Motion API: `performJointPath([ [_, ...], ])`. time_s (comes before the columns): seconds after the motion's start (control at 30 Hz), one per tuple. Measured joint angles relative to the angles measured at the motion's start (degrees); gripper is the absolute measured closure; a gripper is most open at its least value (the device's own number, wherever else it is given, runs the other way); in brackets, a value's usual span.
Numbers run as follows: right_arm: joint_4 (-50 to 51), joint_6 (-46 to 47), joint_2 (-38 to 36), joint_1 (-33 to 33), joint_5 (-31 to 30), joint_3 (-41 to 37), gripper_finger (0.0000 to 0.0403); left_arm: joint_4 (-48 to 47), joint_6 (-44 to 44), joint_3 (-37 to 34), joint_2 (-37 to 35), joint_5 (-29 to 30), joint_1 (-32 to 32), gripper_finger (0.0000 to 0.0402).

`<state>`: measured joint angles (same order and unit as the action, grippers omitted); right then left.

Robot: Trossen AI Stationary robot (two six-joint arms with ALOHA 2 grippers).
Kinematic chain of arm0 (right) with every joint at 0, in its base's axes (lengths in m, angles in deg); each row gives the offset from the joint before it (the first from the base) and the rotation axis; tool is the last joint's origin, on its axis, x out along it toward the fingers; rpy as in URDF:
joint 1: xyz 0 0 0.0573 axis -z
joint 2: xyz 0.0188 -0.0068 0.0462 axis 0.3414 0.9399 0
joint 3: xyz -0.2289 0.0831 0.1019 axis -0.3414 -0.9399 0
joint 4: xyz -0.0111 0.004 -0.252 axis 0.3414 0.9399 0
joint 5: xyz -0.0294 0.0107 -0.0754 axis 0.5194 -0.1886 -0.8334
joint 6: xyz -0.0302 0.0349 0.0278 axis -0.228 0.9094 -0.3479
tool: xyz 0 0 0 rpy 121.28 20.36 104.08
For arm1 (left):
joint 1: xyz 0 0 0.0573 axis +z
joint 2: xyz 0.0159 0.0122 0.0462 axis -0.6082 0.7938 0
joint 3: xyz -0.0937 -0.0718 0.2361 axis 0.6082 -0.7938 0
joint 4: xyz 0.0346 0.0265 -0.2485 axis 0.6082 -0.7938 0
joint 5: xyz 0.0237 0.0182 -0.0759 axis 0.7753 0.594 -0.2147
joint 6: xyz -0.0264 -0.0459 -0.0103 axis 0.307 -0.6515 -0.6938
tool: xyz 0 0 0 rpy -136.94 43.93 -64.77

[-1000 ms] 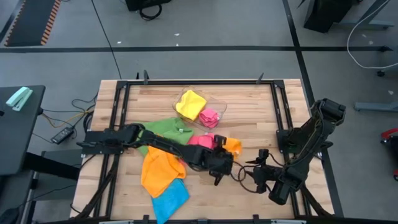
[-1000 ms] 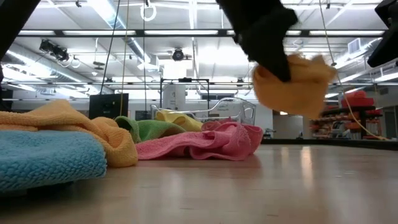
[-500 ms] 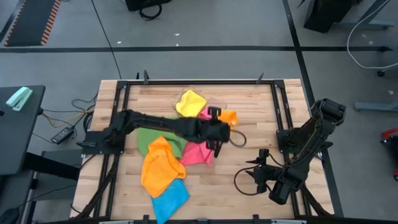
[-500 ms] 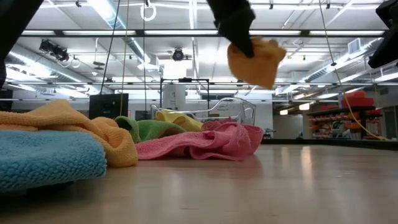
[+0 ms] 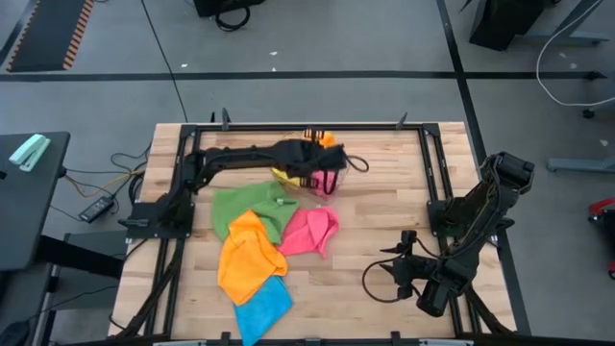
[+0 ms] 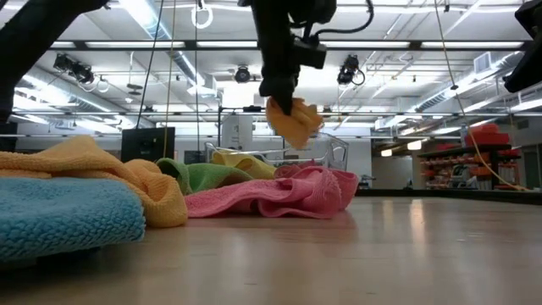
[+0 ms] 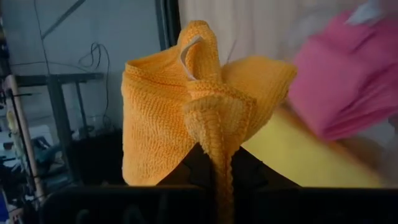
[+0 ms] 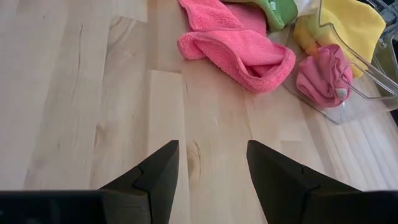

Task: Fold microfiber towels
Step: Put the right orange towel into the transparent bin

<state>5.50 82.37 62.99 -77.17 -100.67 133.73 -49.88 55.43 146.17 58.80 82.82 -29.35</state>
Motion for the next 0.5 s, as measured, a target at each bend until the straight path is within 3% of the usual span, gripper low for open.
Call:
performJointPath([
  [0.27,-0.2,0.3,0.0,-0.3,-0.2,0.0,0.0203,-2.9,3.4,0.0,0.7,-6.3,7.0,0.0376],
  [0.5,-0.7,0.3,0.0,-0.8,-0.9,0.0,0.0203,-8.7,4.9,0.0,2.9,-12.8,7.8,0.0376],
])
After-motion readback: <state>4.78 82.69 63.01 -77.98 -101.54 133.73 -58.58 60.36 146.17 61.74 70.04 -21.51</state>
